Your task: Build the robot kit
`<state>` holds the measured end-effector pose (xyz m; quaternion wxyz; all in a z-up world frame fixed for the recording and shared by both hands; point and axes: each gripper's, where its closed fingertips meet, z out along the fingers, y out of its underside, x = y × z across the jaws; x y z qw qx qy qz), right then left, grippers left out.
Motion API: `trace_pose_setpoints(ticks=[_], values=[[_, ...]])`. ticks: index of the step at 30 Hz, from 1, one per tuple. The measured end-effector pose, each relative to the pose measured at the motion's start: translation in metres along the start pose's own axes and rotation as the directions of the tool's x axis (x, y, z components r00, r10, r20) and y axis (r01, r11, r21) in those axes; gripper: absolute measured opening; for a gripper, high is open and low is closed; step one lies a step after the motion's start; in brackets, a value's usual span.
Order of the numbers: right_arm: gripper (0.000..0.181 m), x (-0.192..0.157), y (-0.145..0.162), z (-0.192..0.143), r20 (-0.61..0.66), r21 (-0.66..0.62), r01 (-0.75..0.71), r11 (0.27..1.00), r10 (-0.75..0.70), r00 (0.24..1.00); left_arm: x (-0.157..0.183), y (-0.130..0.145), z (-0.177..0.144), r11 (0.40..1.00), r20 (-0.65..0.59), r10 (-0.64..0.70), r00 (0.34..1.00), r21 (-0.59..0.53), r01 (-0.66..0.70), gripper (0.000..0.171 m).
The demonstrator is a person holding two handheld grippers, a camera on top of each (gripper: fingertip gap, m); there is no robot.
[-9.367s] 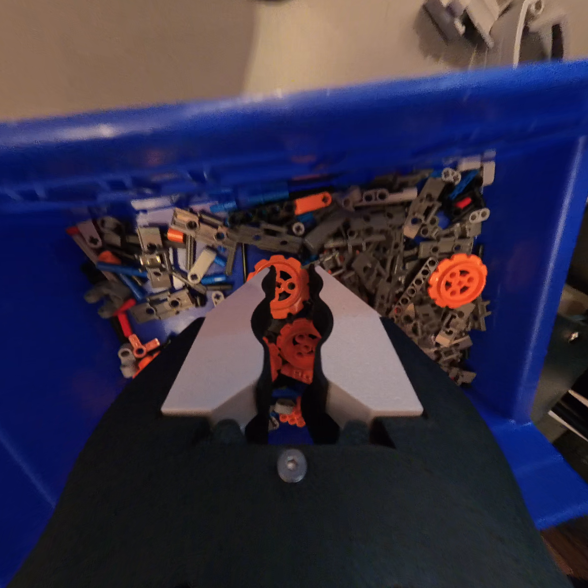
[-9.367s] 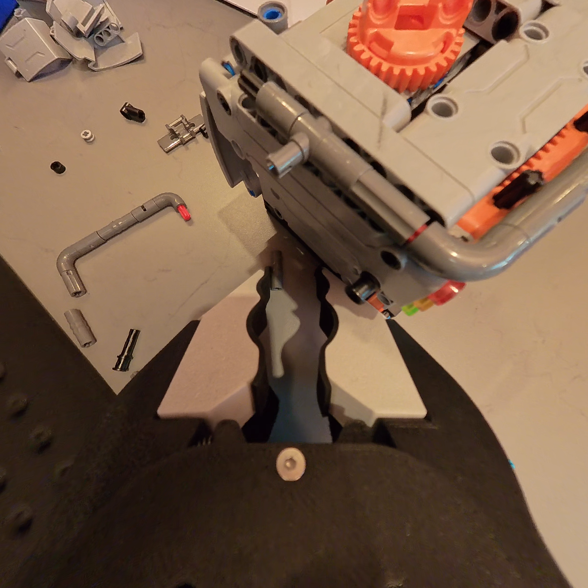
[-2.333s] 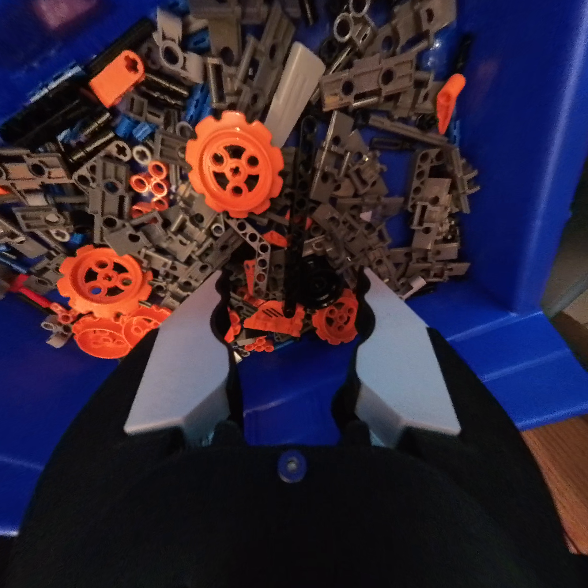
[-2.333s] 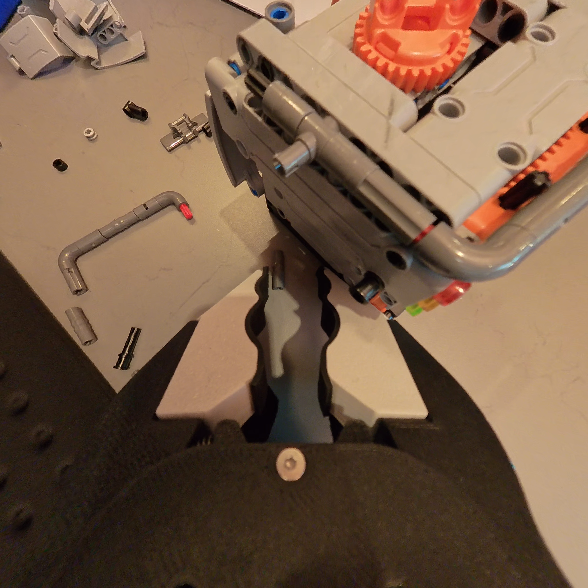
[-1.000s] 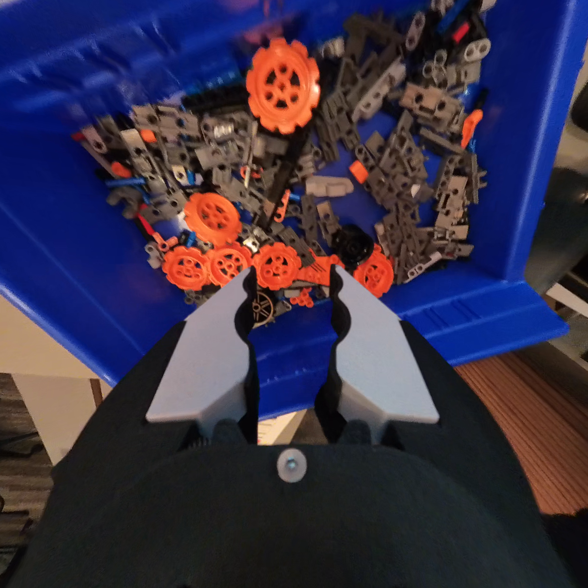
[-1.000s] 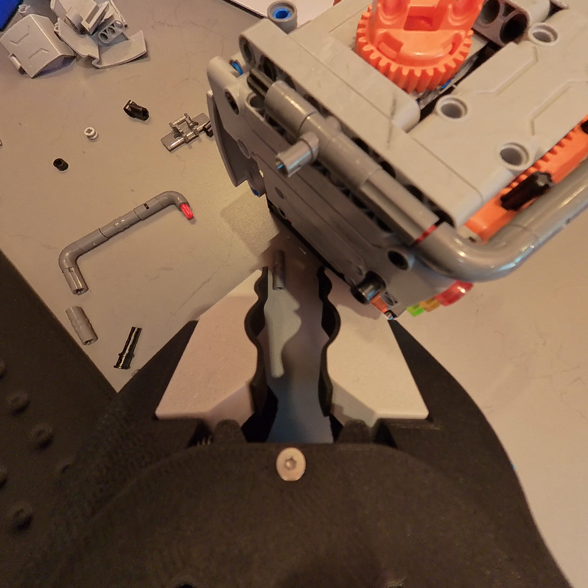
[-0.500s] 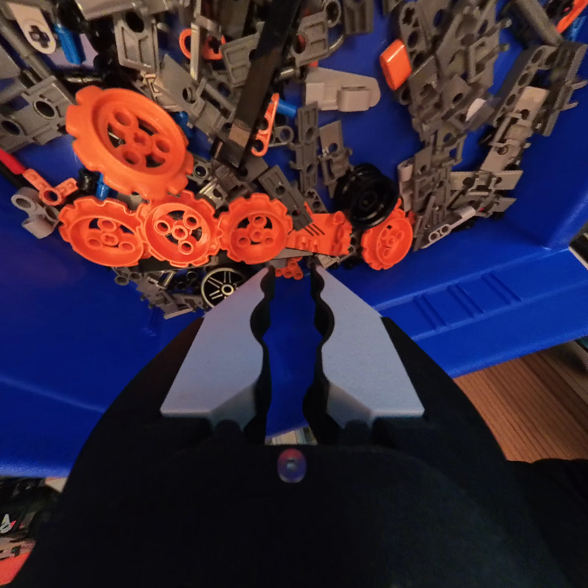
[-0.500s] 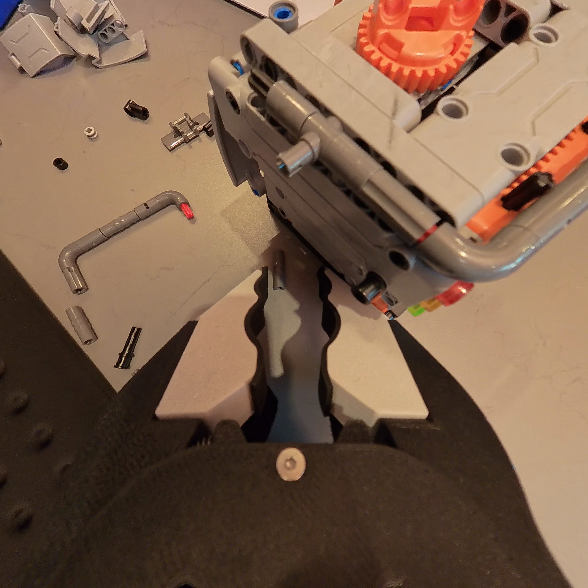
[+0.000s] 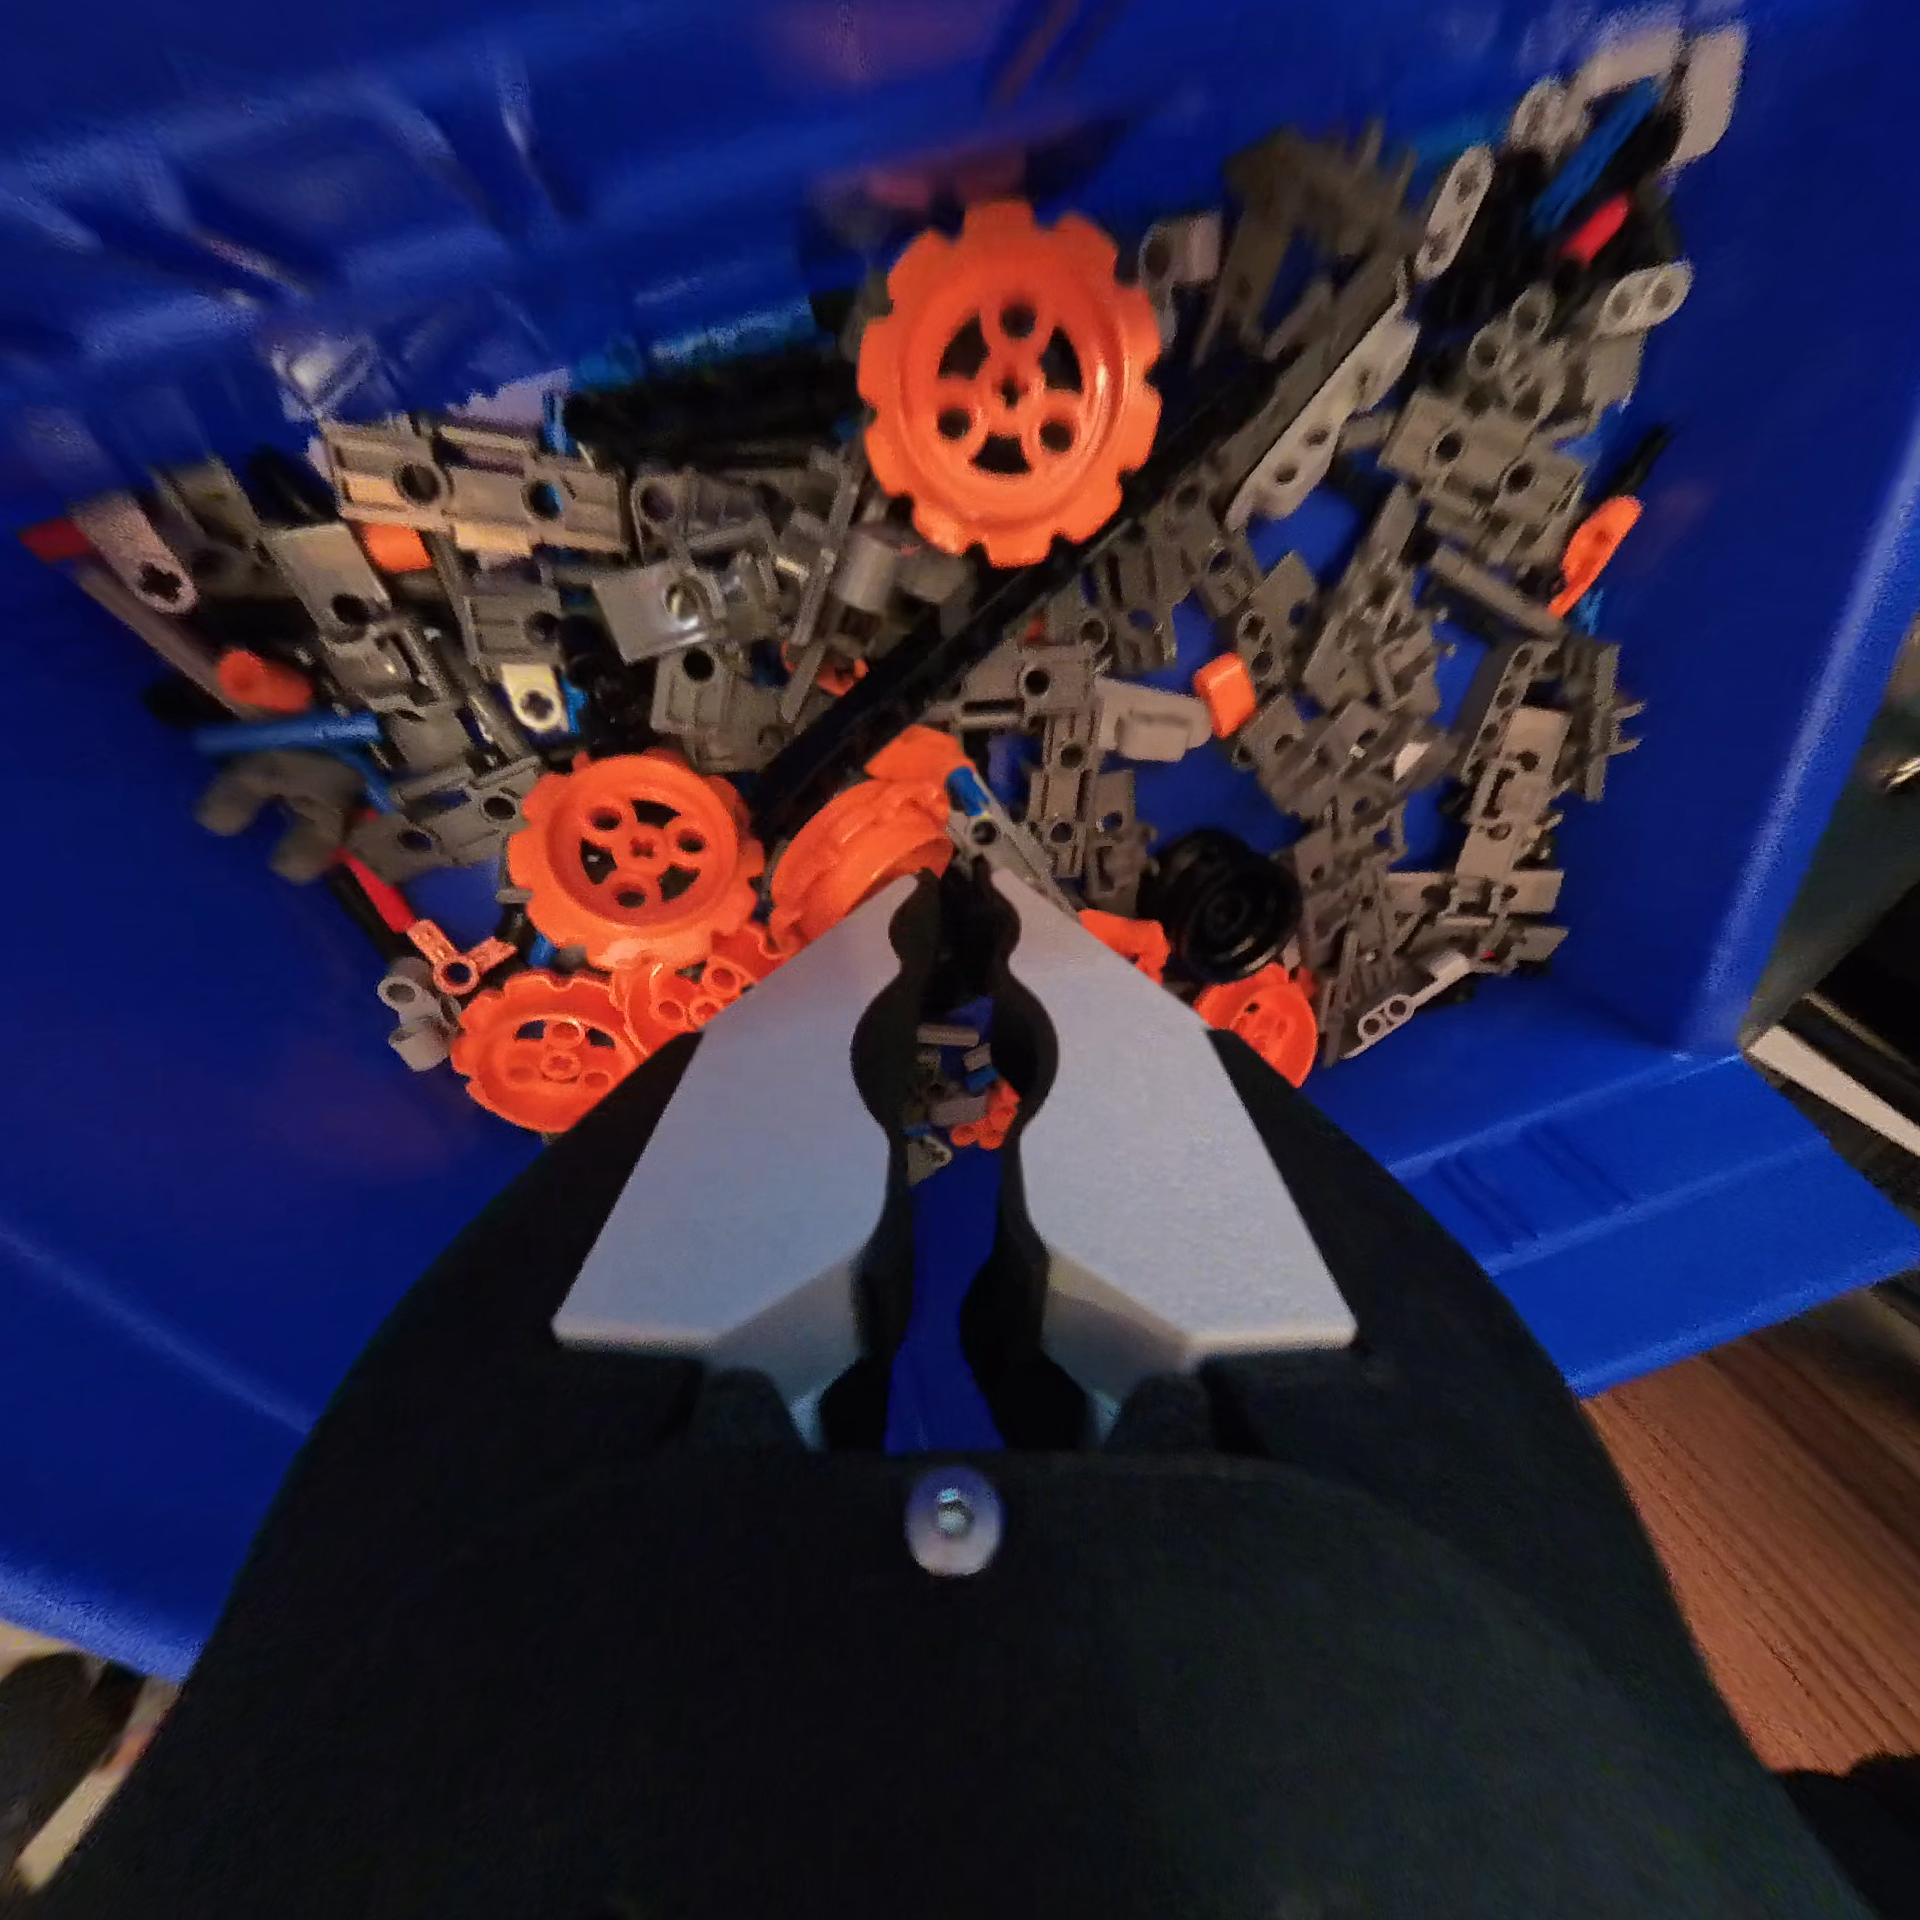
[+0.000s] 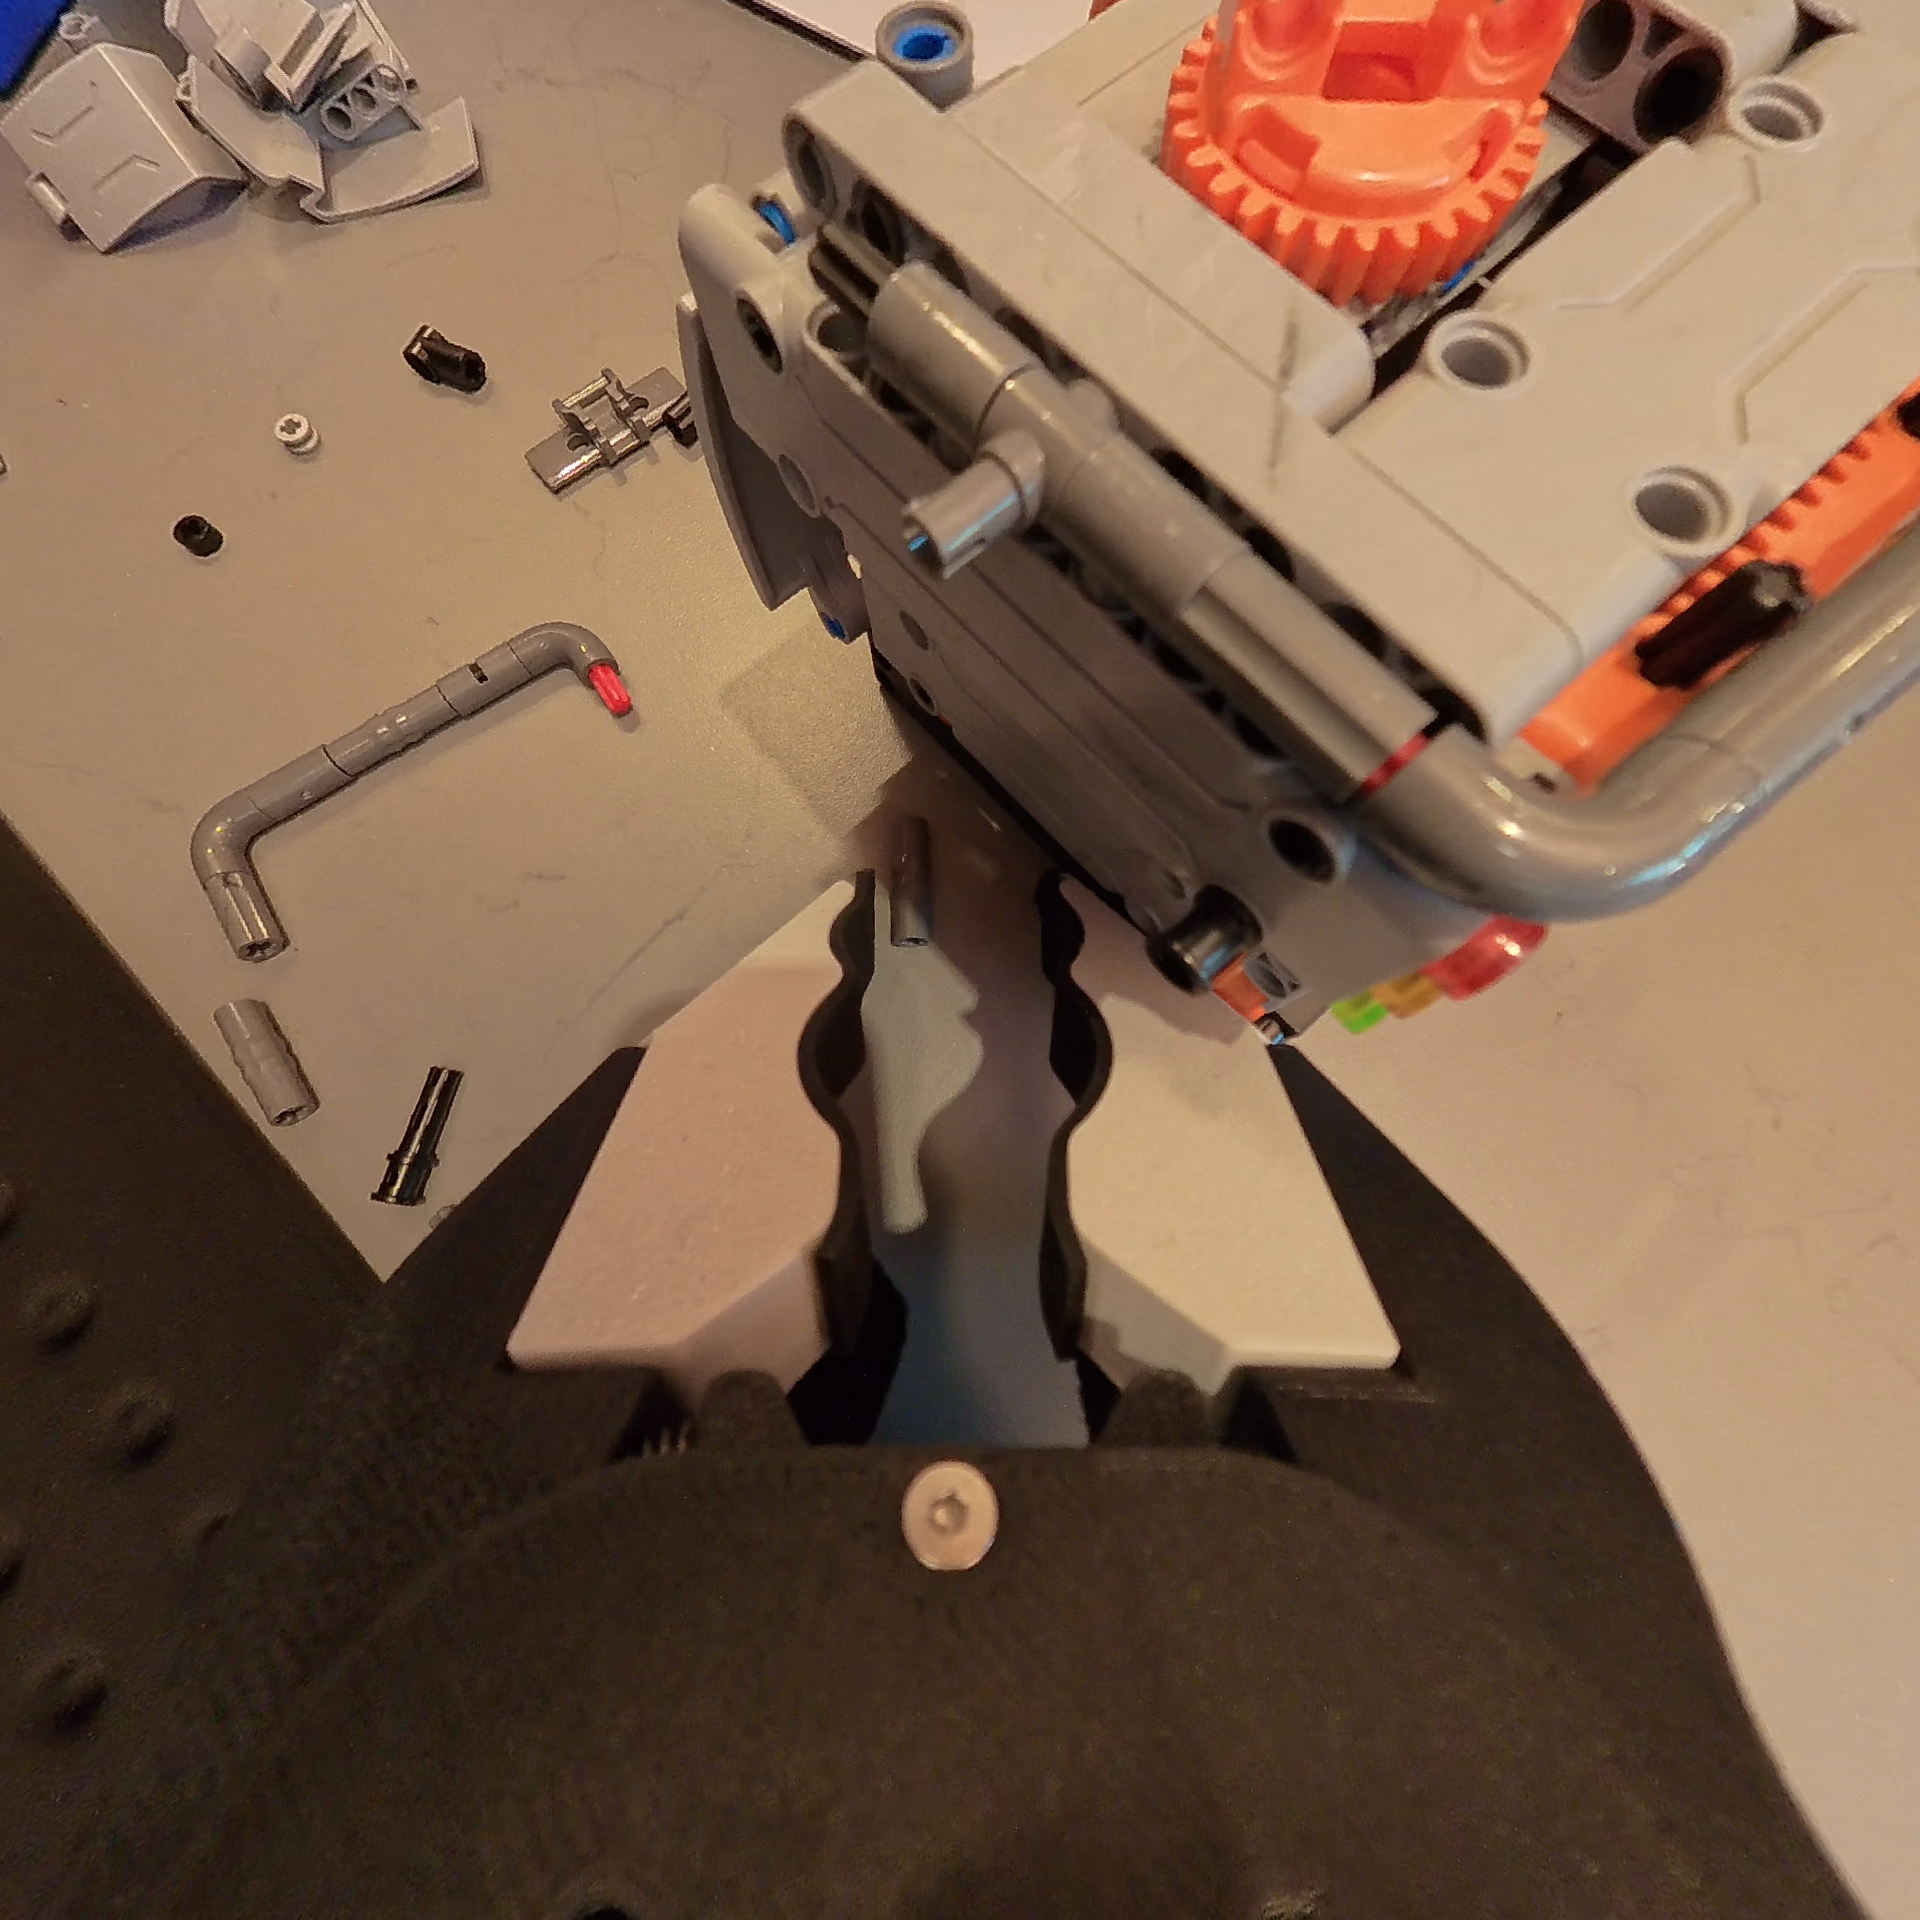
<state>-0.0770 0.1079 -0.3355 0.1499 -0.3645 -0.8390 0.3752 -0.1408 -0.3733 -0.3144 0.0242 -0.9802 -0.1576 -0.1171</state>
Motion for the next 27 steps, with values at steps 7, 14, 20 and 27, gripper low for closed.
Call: trace_pose_setpoints(ticks=[7, 14, 20, 27], values=[[0.029, 0.0, 0.0, 0.0, 0.0, 0.0, 0.0, 1.0, 0.0, 1.0, -0.01, 0.011, -0.032, 0.997, 0.026, -0.057, 0.998, 0.057, 0.056, 0.018], [0.029, 0.0, 0.0, 0.0, 0.0, 0.0, 0.0, 1.0, 0.0, 1.0, -0.017, 0.061, -0.039, 0.987, 0.035, -0.118, 0.992, -0.102, 0.121, 0.019], [0.029, 0.0, 0.0, 0.0, 0.0, 0.0, 0.0, 1.0, 0.0, 1.0, -0.018, 0.077, -0.015, 0.962, 0.074, -0.08, 0.994, -0.257, 0.097, 0.022], [0.029, 0.0, 0.0, 0.0, -0.001, 0.0, 0.0, 1.0, 0.0, 1.0, -0.019, 0.061, -0.008, 0.966, 0.064, -0.048, 0.997, -0.249, 0.063, 0.015]])
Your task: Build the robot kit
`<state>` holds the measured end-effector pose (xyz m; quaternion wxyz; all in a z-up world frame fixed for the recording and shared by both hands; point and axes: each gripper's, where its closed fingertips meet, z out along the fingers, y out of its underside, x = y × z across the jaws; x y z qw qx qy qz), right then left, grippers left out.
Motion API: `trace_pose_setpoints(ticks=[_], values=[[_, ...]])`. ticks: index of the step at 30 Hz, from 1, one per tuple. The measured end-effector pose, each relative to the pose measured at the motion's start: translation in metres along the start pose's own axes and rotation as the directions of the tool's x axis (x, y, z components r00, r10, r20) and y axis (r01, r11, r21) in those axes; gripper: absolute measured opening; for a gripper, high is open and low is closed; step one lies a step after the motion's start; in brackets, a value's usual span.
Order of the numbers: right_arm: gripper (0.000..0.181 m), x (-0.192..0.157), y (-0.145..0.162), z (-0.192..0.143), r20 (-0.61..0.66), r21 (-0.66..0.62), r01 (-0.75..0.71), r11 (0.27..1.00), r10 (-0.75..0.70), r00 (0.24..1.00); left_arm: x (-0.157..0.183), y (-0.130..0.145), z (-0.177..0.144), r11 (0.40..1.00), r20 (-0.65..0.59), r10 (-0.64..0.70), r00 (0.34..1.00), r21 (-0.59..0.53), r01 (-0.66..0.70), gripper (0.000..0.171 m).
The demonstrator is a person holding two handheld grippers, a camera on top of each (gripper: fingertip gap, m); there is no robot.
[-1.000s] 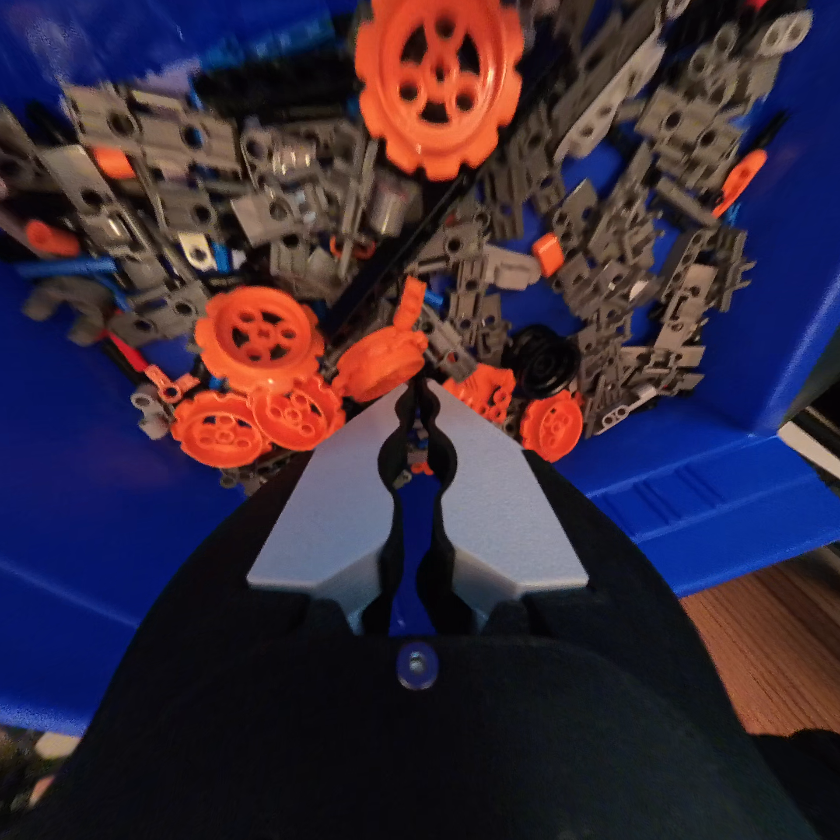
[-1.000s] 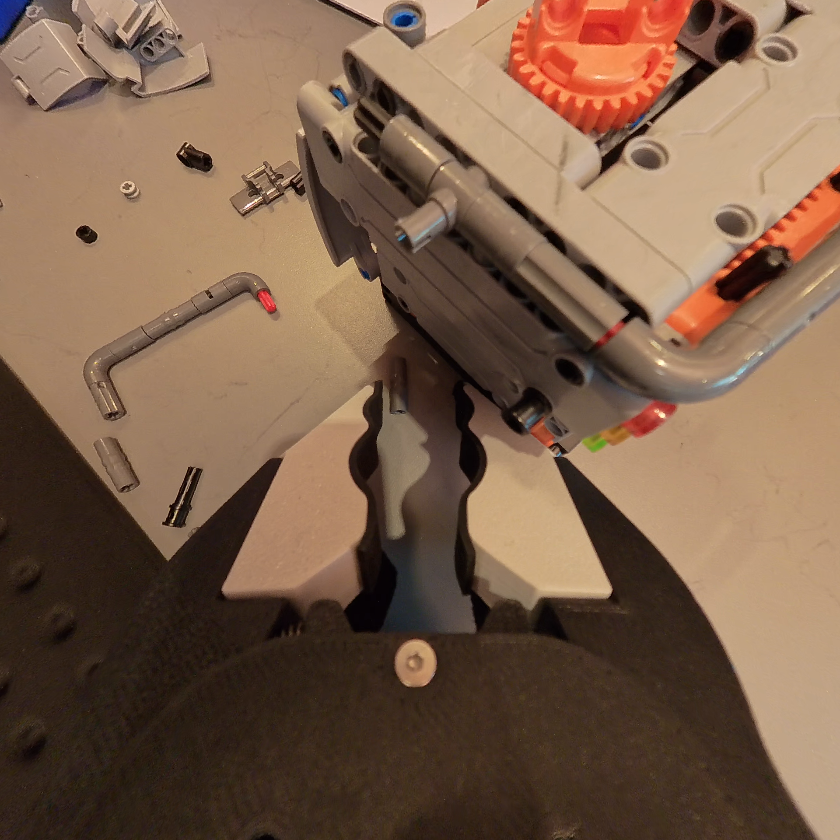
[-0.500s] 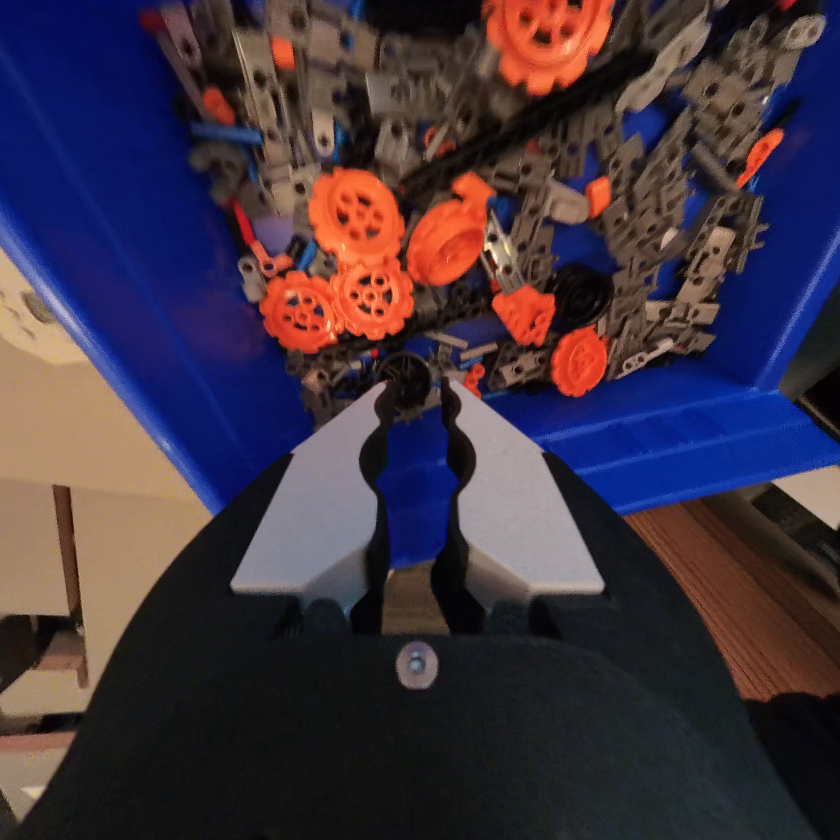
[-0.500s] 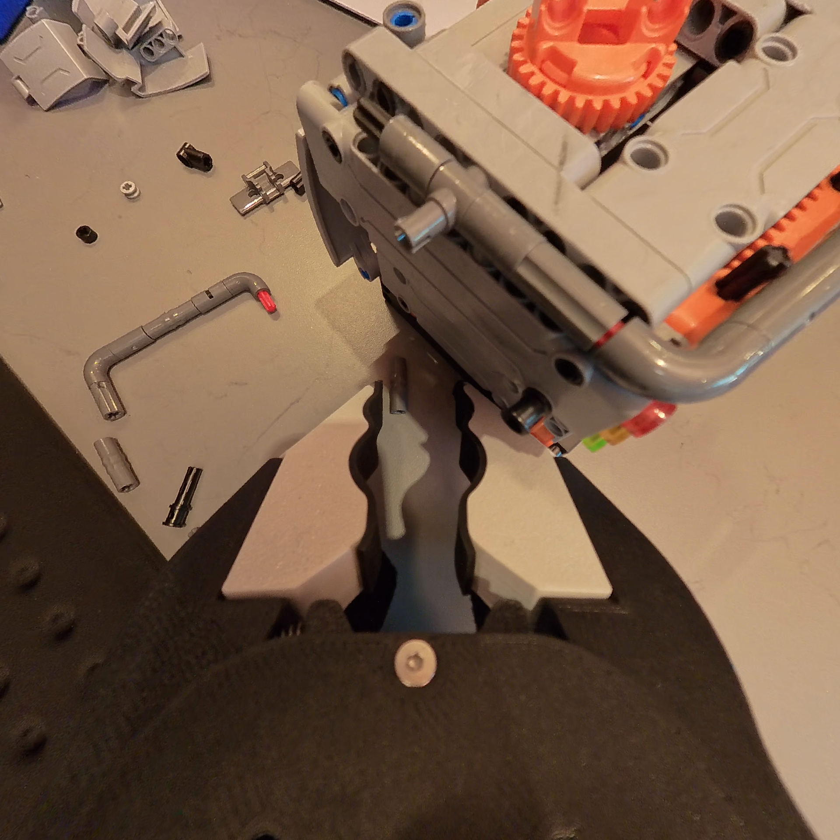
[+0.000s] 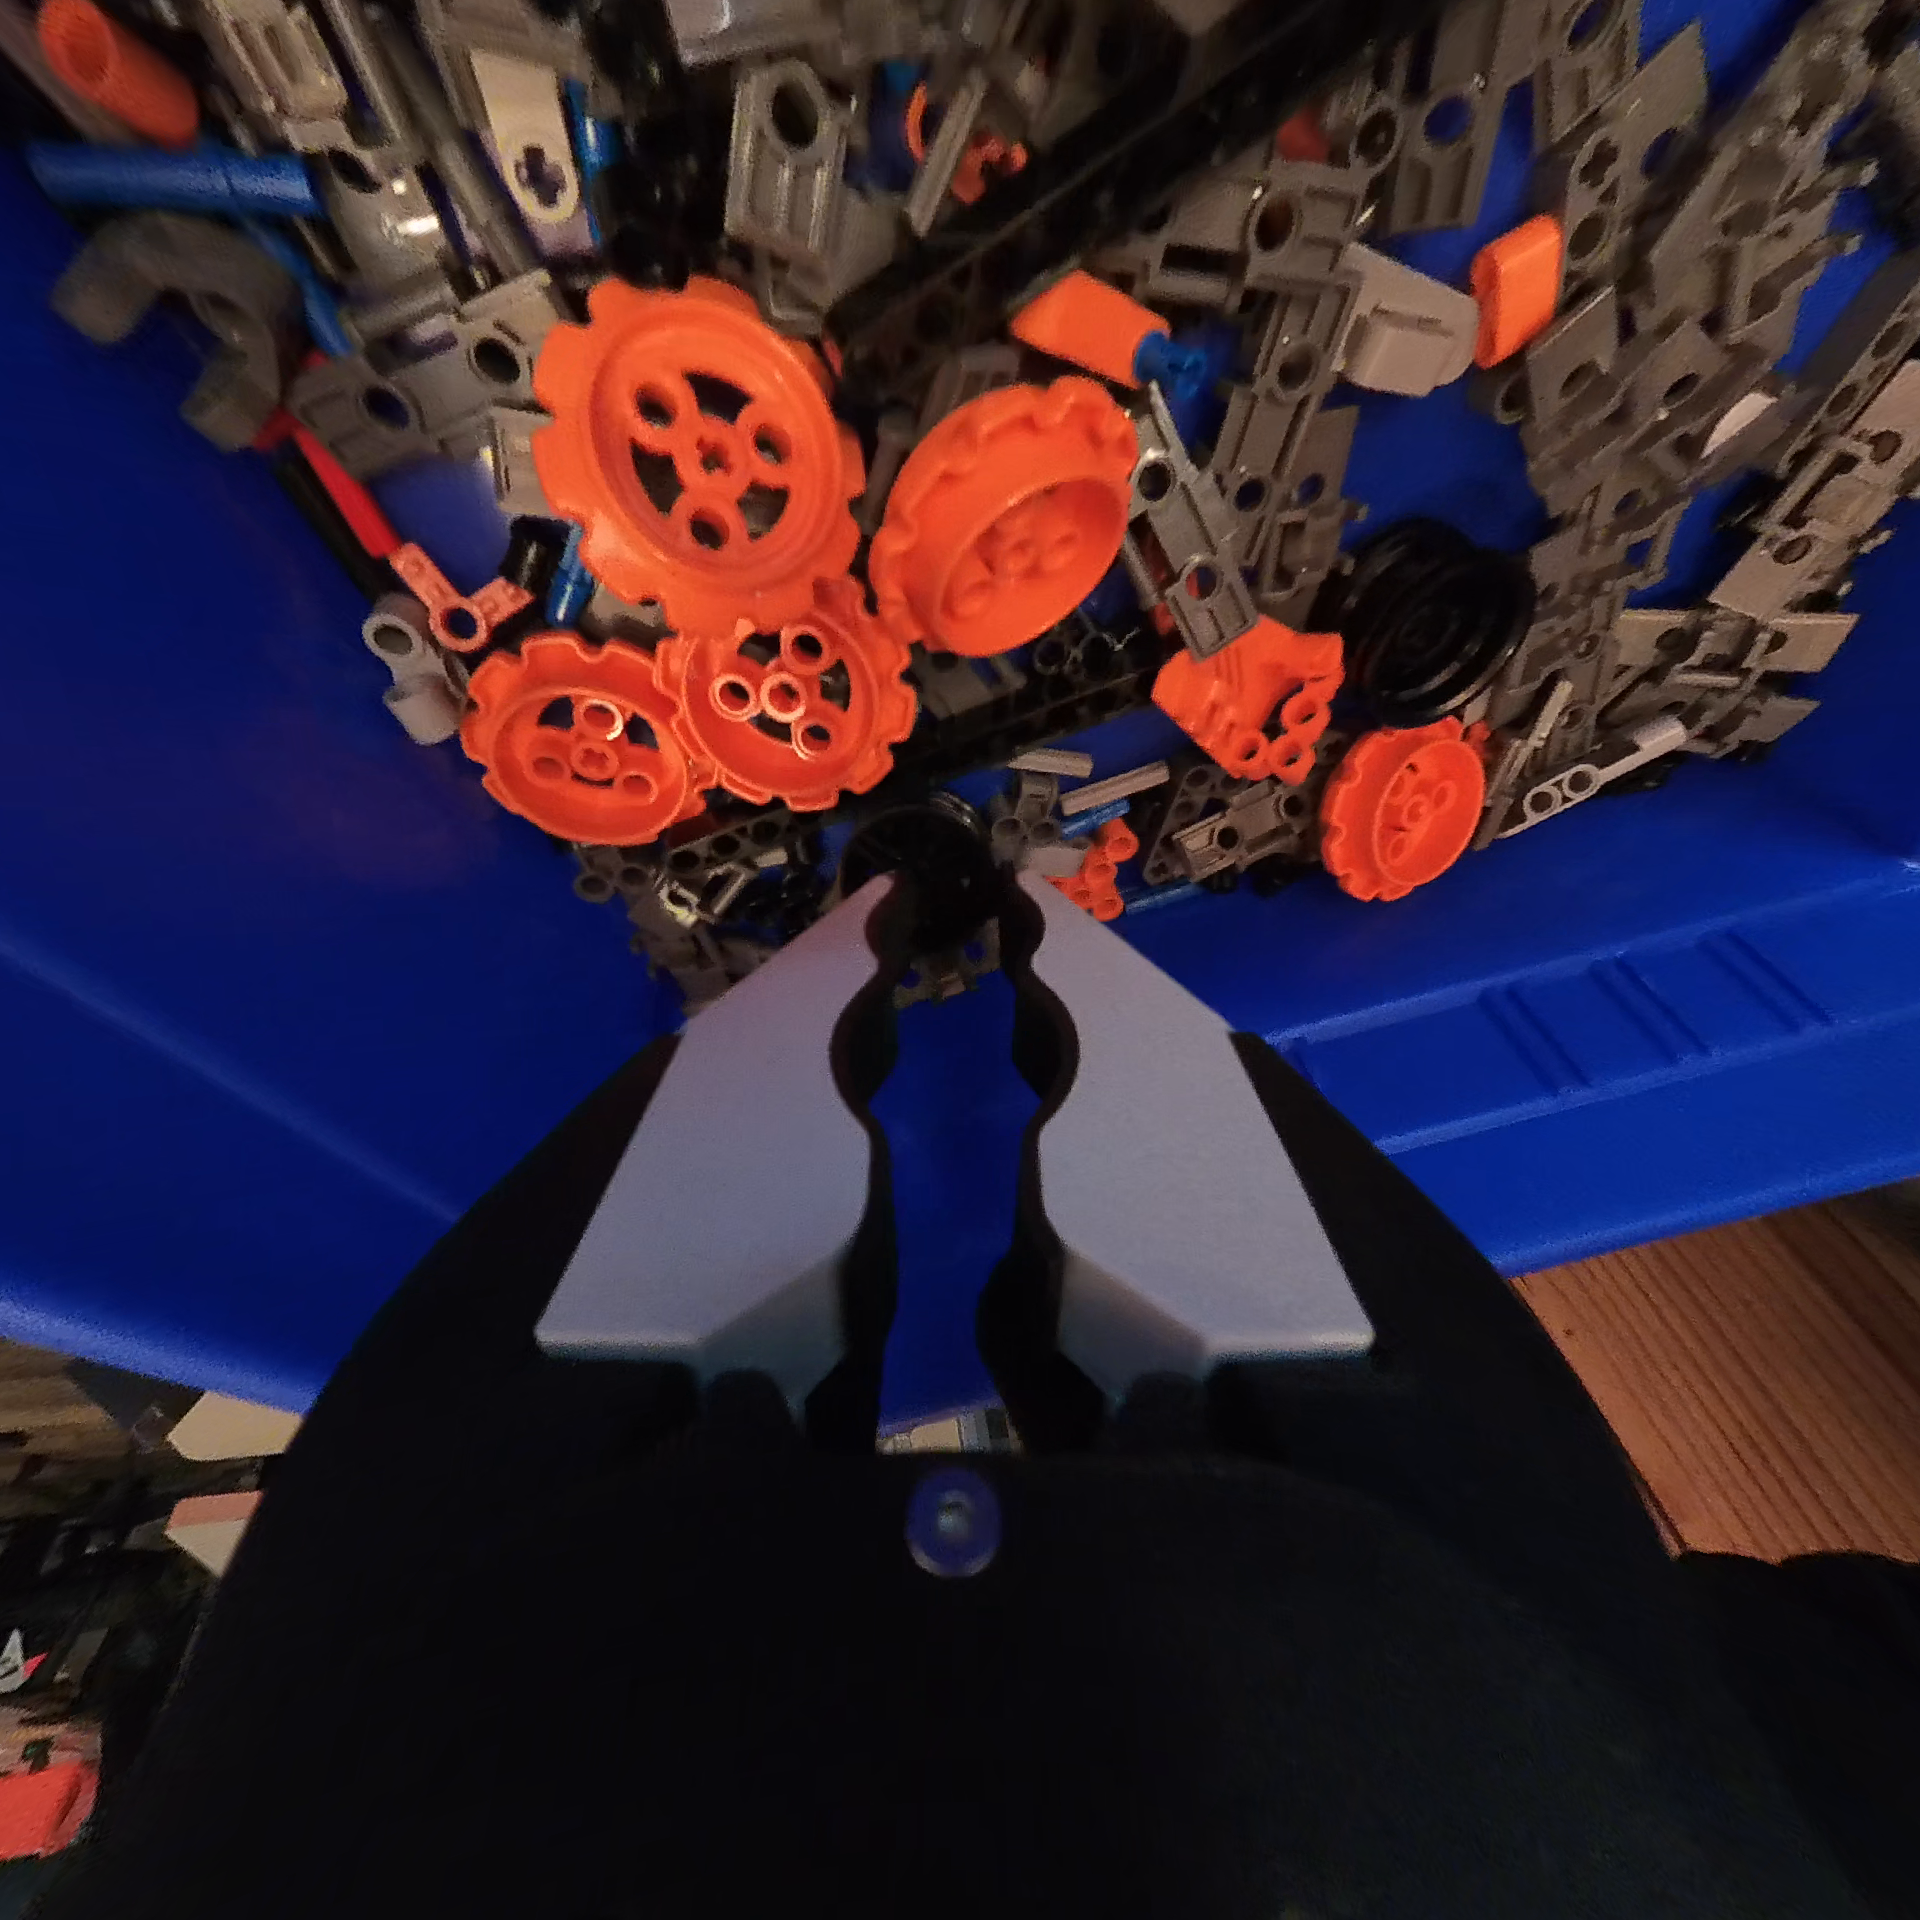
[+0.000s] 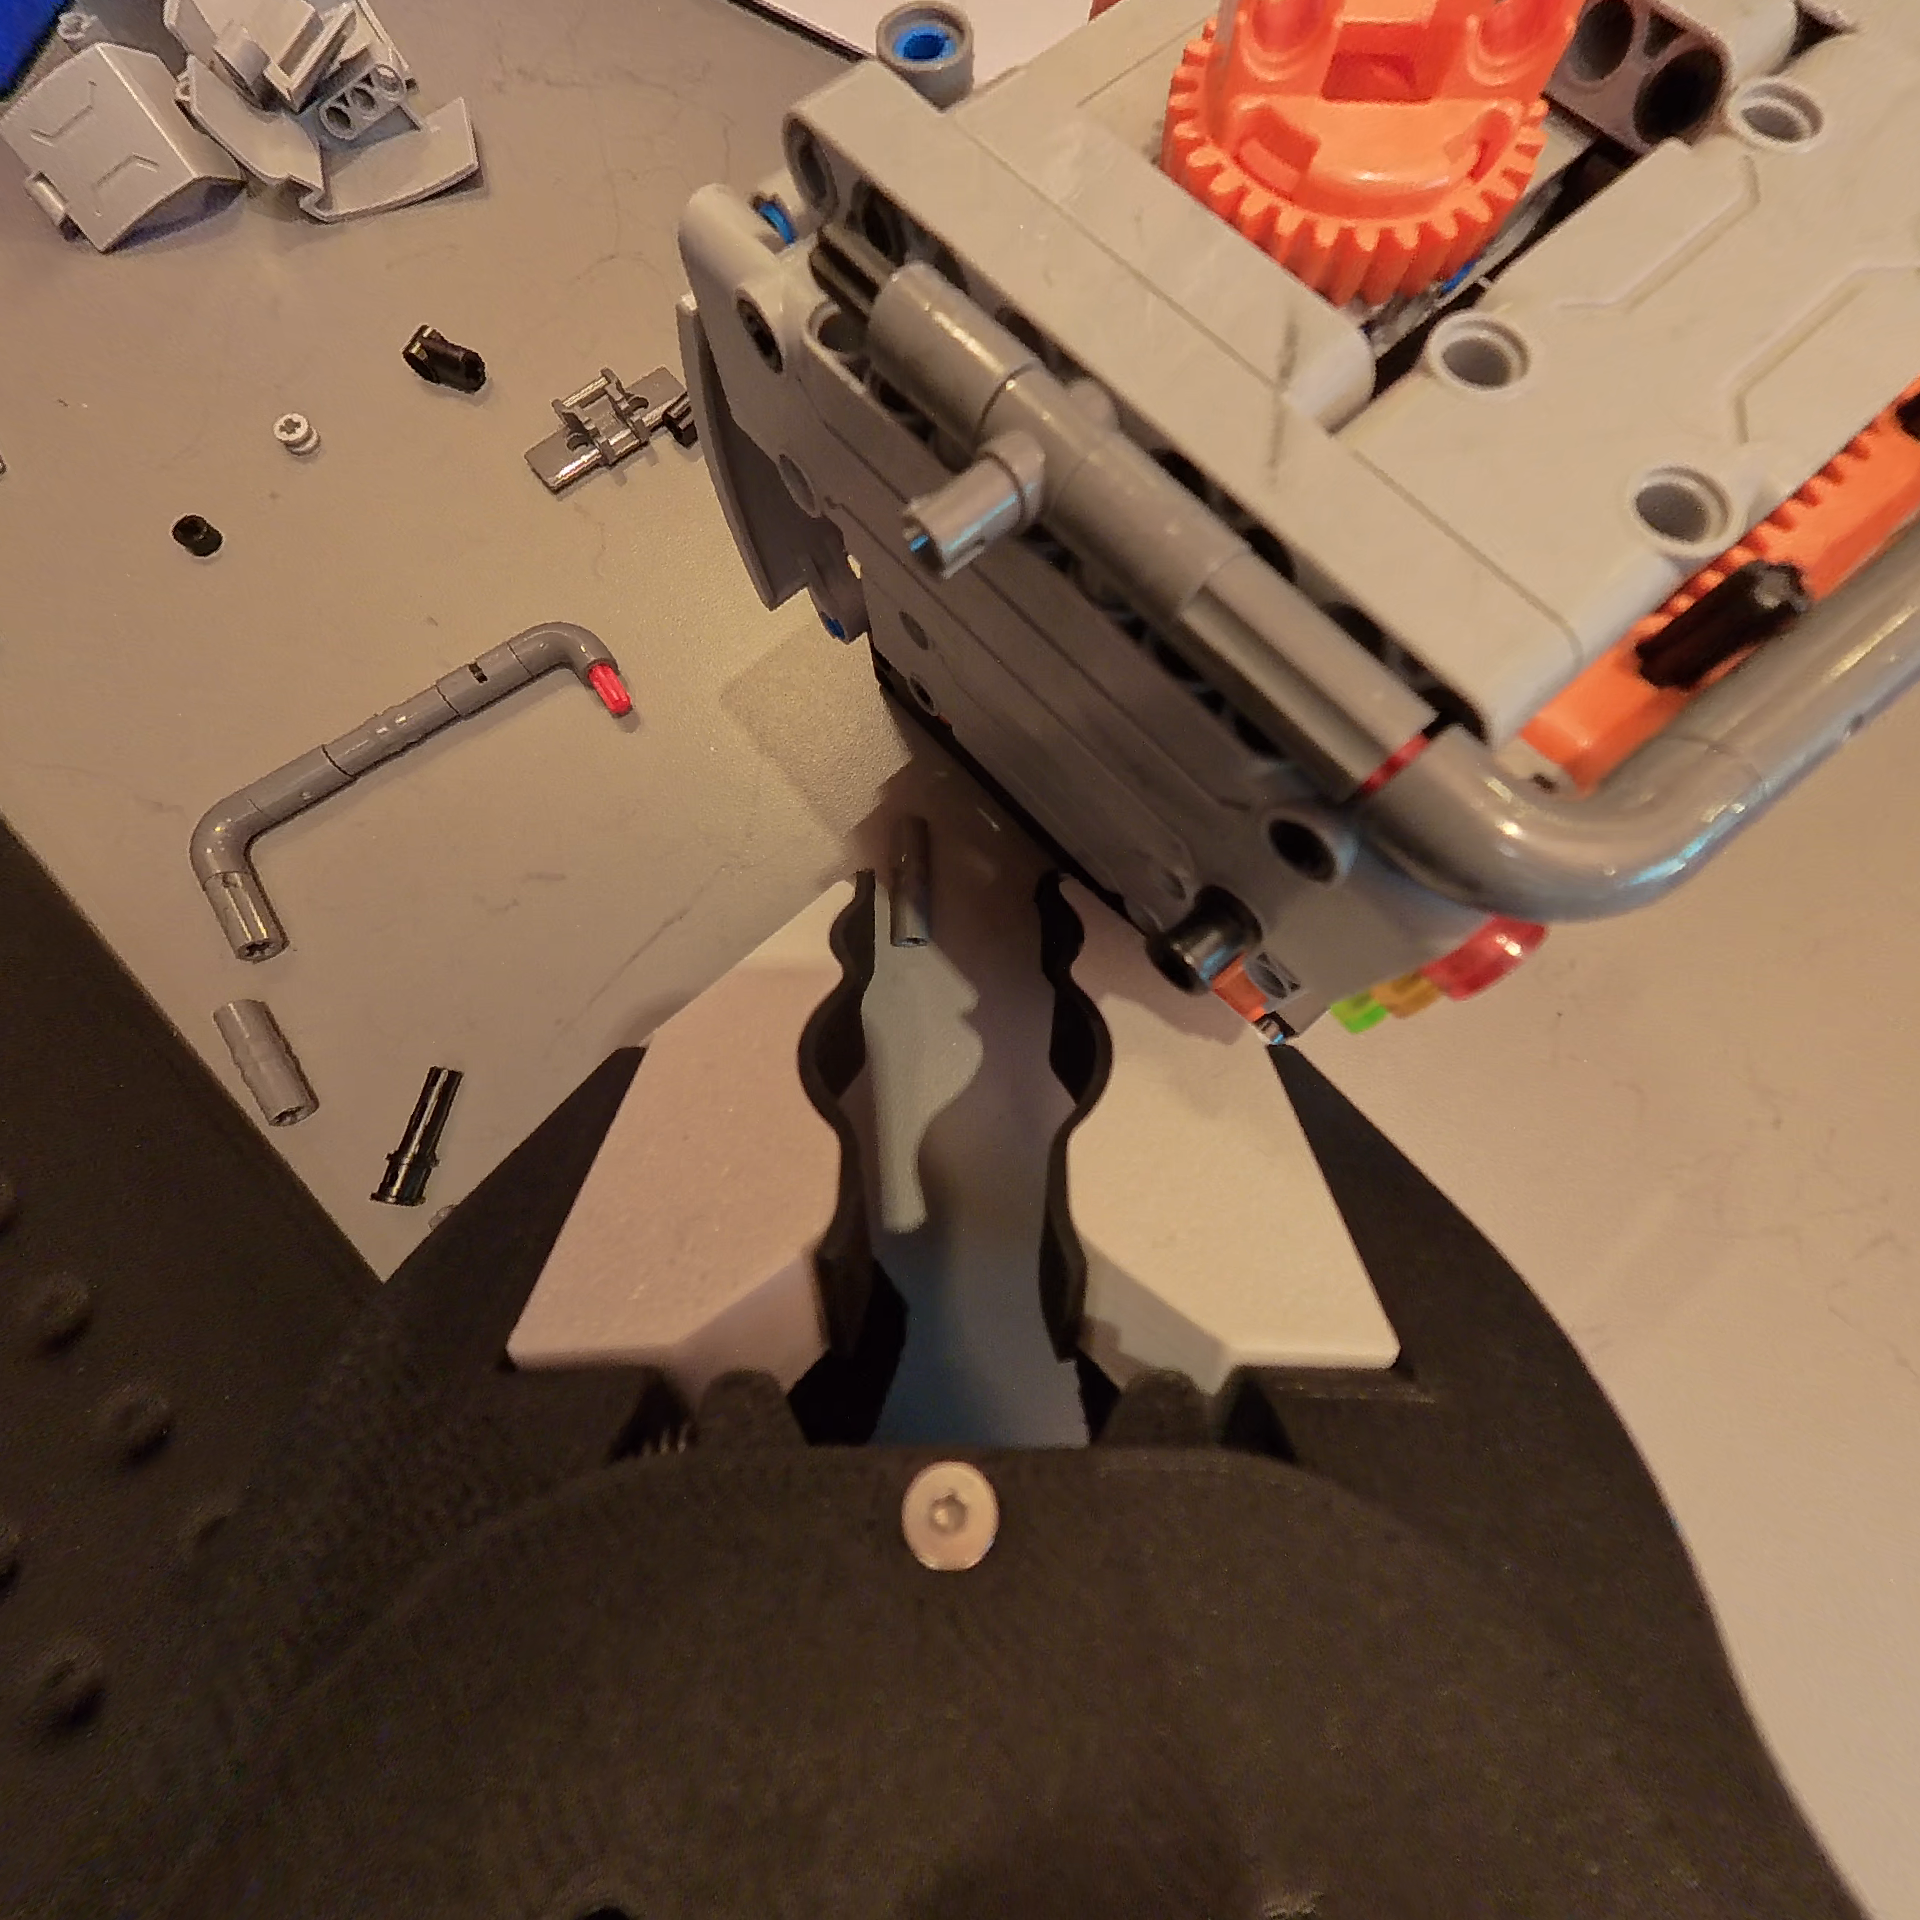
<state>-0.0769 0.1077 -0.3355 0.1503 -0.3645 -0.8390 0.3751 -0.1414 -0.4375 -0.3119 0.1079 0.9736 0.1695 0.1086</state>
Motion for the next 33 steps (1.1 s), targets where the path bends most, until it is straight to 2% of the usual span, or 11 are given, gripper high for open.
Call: trace_pose_setpoints(ticks=[2, 6, 11, 13, 16, 18, 21, 23, 25, 29, 33], values=[[0.029, 0.0, 0.0, 0.0, 0.0, 0.0, 0.0, 1.0, 0.0, 1.0, -0.003, -0.006, -0.001, 1.0, 0.014, 0.016, 1.0, 0.013, -0.016, 0.003], [0.029, 0.0, 0.0, 0.0, 0.001, 0.0, -0.002, 1.0, 0.002, 1.0, -0.012, -0.034, -0.01, 0.992, 0.042, 0.036, 0.998, 0.118, -0.041, 0.0], [0.029, 0.001, 0.0, 0.0, 0.003, 0.0, -0.007, 1.0, 0.007, 1.0, -0.015, -0.059, -0.036, 0.974, 0.027, 0.068, 0.997, 0.215, -0.072, 0.007], [0.029, 0.001, 0.0, 0.0, 0.002, 0.0, -0.006, 1.0, 0.006, 1.0, -0.02, -0.061, -0.046, 0.968, 0.041, 0.059, 0.997, 0.241, -0.067, 0.008], [0.028, 0.001, 0.0, 0.0, 0.002, 0.0, -0.006, 1.0, 0.006, 1.0, -0.027, -0.049, -0.056, 0.97, 0.057, 0.021, 0.998, 0.242, -0.034, 0.016], [0.028, 0.001, 0.0, 0.0, 0.002, 0.0, -0.006, 1.0, 0.006, 1.0, -0.028, -0.033, -0.054, 0.978, 0.042, -0.014, 0.999, 0.209, 0.005, 0.02], [0.028, 0.001, 0.0, 0.0, 0.001, 0.0, -0.007, 1.0, 0.007, 1.0, -0.019, 0.0, -0.037, 0.998, 0.013, -0.024, 1.0, 0.063, 0.023, 0.026], [0.028, 0.001, 0.0, 0.0, 0.001, 0.0, -0.007, 1.0, 0.007, 1.0, -0.012, 0.011, -0.023, 1.0, -0.019, -0.019, 1.0, 0.006, 0.02, 0.027], [0.028, 0.001, 0.0, 0.0, 0.001, 0.0, -0.008, 1.0, 0.008, 1.0, -0.005, 0.011, -0.011, 1.0, -0.045, -0.01, 0.999, -0.013, 0.01, 0.032], [0.028, 0.001, 0.0, 0.0, 0.0, 0.0, -0.007, 1.0, 0.007, 1.0, 0.0, 0.004, 0.003, 0.999, -0.055, 0.007, 0.998, -0.031, -0.009, 0.031], [0.028, 0.001, 0.0, 0.0, 0.0, 0.0, -0.007, 1.0, 0.007, 1.0, 0.001, -0.005, 0.003, 1.0, -0.051, 0.025, 0.998, -0.012, -0.026, 0.029]])
